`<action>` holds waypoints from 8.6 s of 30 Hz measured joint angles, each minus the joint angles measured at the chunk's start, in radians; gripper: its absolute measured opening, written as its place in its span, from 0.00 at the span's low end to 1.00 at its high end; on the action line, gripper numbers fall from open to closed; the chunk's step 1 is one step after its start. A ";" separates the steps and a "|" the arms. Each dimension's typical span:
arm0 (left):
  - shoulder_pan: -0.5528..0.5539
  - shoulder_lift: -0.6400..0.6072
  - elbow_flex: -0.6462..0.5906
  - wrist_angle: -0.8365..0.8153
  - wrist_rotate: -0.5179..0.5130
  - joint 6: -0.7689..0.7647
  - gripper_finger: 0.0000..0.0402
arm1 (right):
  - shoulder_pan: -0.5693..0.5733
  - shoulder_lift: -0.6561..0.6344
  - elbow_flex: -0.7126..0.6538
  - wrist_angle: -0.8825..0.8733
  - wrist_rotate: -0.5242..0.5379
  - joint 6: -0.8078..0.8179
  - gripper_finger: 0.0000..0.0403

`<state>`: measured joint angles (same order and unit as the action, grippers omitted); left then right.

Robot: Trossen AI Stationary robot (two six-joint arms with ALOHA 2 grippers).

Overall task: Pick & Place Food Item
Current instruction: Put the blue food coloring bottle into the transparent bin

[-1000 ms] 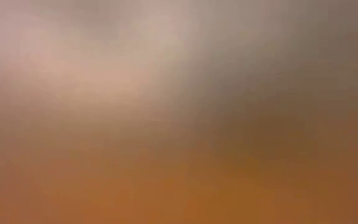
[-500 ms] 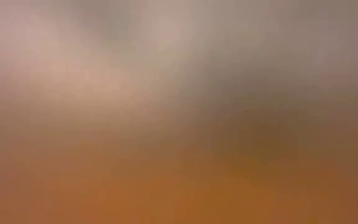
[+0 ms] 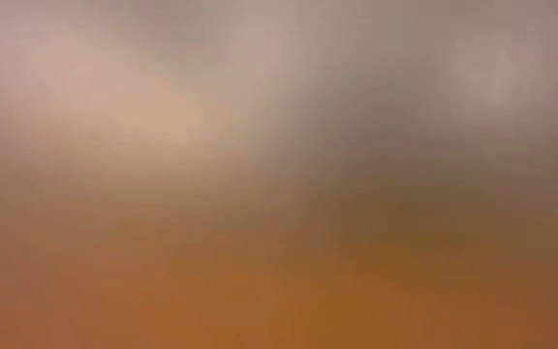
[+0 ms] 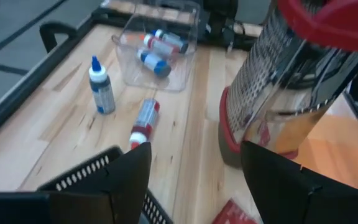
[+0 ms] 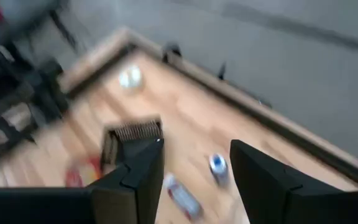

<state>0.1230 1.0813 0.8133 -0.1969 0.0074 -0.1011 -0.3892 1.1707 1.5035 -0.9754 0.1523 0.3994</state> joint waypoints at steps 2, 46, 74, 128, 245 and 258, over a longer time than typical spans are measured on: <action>0.000 -0.004 -0.001 -0.010 0.000 0.000 0.60 | -0.074 0.116 0.118 -0.095 -0.090 -0.064 0.44; -0.073 -0.015 -0.049 0.041 0.007 -0.068 0.60 | -0.100 0.864 0.367 -0.329 -0.078 -0.137 0.59; -0.073 -0.063 -0.049 0.046 0.003 -0.091 0.59 | -0.111 0.864 0.232 -0.243 -0.149 -0.132 0.59; -0.073 -0.063 -0.049 0.044 0.004 -0.120 0.59 | -0.128 0.816 0.229 -0.249 -0.200 -0.168 0.03; -0.151 -0.062 -0.048 0.040 -0.030 -0.169 0.59 | -0.209 0.037 -0.304 -0.377 -0.032 0.094 0.25; -0.151 -0.062 -0.048 0.040 -0.030 -0.239 0.59 | -0.202 -0.052 -0.679 -0.093 -0.129 0.129 0.25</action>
<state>-0.0277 1.0191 0.7650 -0.1570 -0.0227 -0.3397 -0.5908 1.1187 0.8248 -1.0683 0.0233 0.5286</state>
